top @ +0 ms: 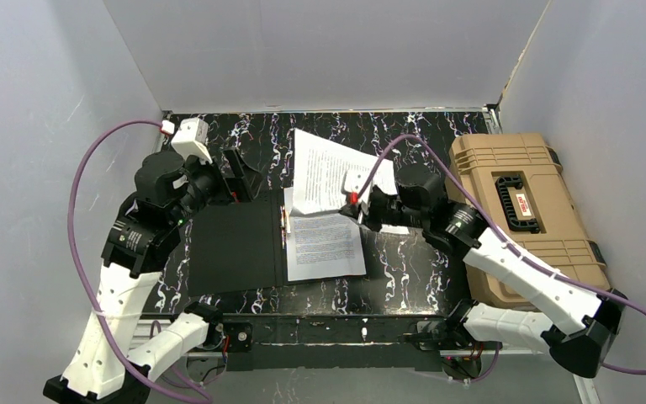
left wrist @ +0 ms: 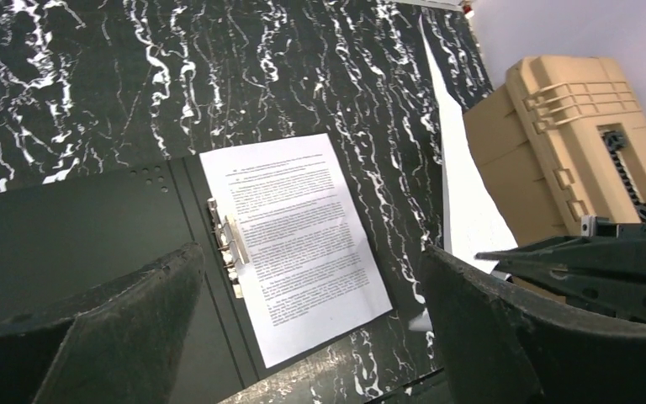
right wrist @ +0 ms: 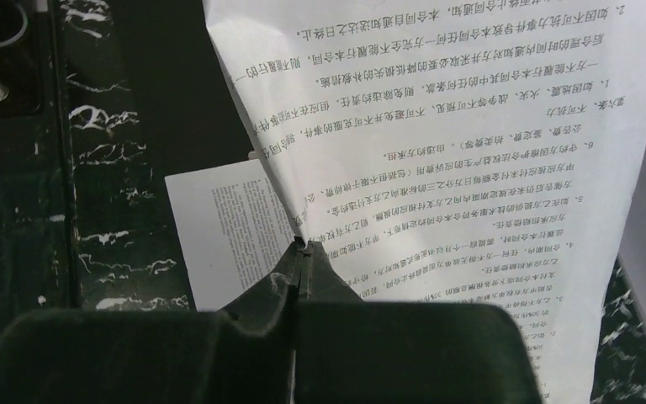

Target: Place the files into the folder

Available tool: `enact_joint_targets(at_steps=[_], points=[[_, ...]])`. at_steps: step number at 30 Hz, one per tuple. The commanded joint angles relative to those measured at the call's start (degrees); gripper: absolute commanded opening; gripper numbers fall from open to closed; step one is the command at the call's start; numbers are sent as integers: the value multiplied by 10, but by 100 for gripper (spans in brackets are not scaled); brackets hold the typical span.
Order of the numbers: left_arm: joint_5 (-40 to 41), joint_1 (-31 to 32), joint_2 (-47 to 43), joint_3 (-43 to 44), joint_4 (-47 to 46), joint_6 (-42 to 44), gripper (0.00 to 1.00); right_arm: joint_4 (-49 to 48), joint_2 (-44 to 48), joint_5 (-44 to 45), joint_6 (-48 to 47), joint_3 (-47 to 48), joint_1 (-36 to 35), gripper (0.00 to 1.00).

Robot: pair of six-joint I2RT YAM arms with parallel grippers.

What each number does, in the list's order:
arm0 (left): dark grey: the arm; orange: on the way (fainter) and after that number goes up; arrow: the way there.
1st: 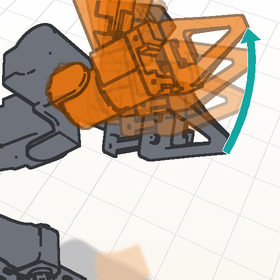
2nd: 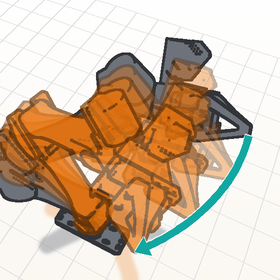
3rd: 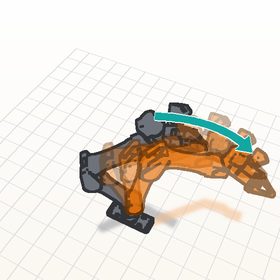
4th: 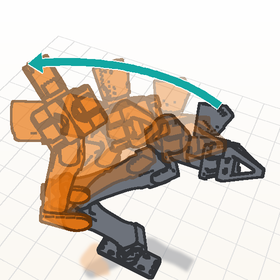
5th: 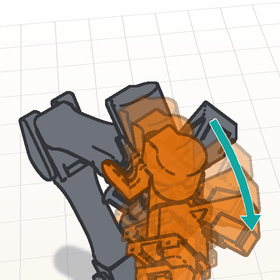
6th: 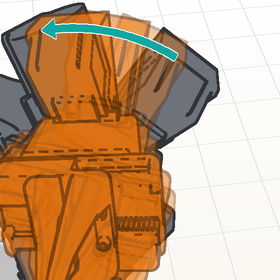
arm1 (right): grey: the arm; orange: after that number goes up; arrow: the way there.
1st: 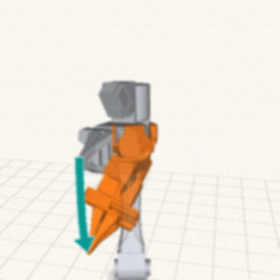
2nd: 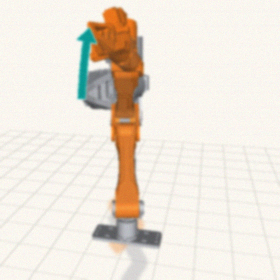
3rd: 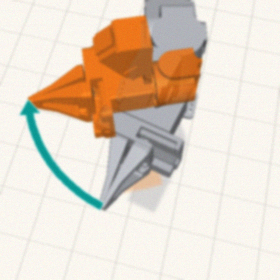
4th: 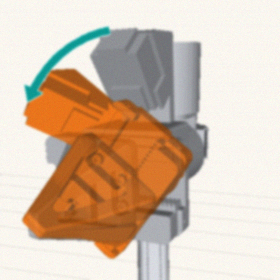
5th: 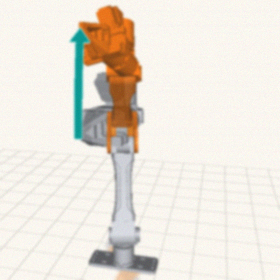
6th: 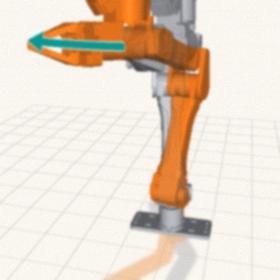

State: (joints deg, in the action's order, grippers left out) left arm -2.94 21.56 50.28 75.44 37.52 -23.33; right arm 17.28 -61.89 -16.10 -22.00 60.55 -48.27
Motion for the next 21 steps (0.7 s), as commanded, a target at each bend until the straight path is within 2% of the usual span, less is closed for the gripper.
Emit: enact_joint_targets(at_steps=[1, 8, 12, 16, 21], points=[[-58, 0, 3, 38, 26, -4, 98, 34, 30, -49, -139, 7, -25, 1], [-134, 0, 38, 110, 69, -11, 98, 158, 52, -108, -354, 25, -64, 1], [-170, 0, 51, 130, 84, -13, 98, 223, 44, -109, -414, 49, -81, 1], [-221, 0, 77, 157, 115, -4, 98, 253, 36, -122, -446, 70, -106, 1], [-257, 1, 104, 166, 153, 17, 98, 288, 23, -98, -475, 98, -148, 1]])
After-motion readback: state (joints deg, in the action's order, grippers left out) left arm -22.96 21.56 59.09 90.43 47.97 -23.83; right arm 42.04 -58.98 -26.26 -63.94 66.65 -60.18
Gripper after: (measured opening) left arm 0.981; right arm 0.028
